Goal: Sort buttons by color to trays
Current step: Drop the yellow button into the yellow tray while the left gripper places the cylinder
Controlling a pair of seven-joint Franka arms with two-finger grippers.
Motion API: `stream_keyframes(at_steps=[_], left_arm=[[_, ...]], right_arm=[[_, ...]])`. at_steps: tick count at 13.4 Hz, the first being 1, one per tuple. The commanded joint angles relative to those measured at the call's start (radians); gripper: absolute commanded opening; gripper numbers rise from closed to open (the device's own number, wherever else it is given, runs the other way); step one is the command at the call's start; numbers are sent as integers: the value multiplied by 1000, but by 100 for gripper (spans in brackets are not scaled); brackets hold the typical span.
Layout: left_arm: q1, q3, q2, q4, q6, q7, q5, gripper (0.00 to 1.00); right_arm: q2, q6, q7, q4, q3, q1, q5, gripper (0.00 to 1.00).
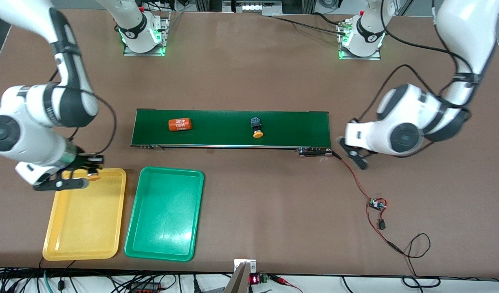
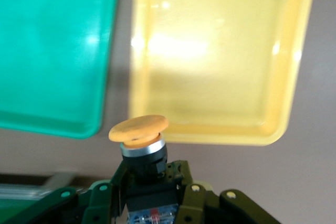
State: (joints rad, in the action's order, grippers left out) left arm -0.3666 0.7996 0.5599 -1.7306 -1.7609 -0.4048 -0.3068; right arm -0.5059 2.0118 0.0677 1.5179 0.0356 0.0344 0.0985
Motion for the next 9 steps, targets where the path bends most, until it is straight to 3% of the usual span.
stream_keyframes(at_steps=[1, 5, 6, 8, 9], left_arm=[[79, 9, 29, -18, -64, -58, 11, 22], [121, 9, 37, -130, -213, -86, -3, 26], [132, 7, 43, -148, -241, -91, -6, 35], [132, 7, 29, -149, -235, -104, -6, 100], [126, 9, 16, -147, -232, -130, -5, 100]], right_arm=[[-135, 144, 84, -64, 53, -19, 4, 1], [-264, 396, 132, -62, 75, -51, 27, 2], [-275, 413, 139, -62, 75, -54, 26, 3], [-287, 424, 144, -62, 75, -60, 24, 4], [-299, 445, 144, -62, 75, -62, 24, 16]])
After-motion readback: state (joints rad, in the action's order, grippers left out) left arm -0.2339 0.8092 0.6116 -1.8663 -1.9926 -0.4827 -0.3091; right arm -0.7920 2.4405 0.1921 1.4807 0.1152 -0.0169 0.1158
